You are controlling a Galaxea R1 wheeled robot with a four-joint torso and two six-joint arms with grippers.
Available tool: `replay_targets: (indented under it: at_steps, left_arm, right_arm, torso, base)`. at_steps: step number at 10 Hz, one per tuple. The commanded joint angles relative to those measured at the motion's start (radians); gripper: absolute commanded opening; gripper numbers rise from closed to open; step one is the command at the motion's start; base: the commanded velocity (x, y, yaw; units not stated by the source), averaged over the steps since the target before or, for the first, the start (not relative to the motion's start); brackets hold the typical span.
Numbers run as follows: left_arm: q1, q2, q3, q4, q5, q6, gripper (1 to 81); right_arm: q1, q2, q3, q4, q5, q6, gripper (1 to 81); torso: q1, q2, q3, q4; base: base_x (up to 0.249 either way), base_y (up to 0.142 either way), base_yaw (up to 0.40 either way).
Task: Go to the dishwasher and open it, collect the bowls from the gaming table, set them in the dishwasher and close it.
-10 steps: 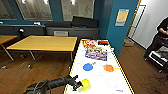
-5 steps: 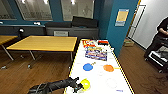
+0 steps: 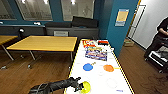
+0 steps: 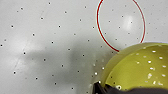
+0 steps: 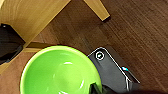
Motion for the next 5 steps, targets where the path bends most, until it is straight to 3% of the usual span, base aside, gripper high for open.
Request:
replay_targets:
  at_steps: [1, 3, 5]
  left_arm:
    - [-0.152, -0.053, 0.128, 0.036, 0.068, -0.005, 1.0]
    - [-0.198, -0.163, 0.331, 0.058, 0.066, -0.019, 1.0]
    - [-0.232, -0.269, 0.515, 0.112, 0.065, -0.080, 1.0]
  right_arm:
    - [0.044, -0.051, -0.004, -0.020, -0.039, 0.002, 1.0]
    - [0.043, -0.057, 0.010, -0.021, -0.039, 0.002, 1.0]
    - [0.043, -0.055, 0.010, -0.021, -0.039, 0.002, 1.0]
  torso:
    - [0.000, 0.000, 0.000, 0.000]
    - [0.000, 0.000, 0.000, 0.000]
    - [0.000, 0.000, 0.000, 0.000]
  base:
    - [0.000, 0.000, 0.000]
    - [0.000, 0.000, 0.000]
    - [0.000, 0.000, 0.000]
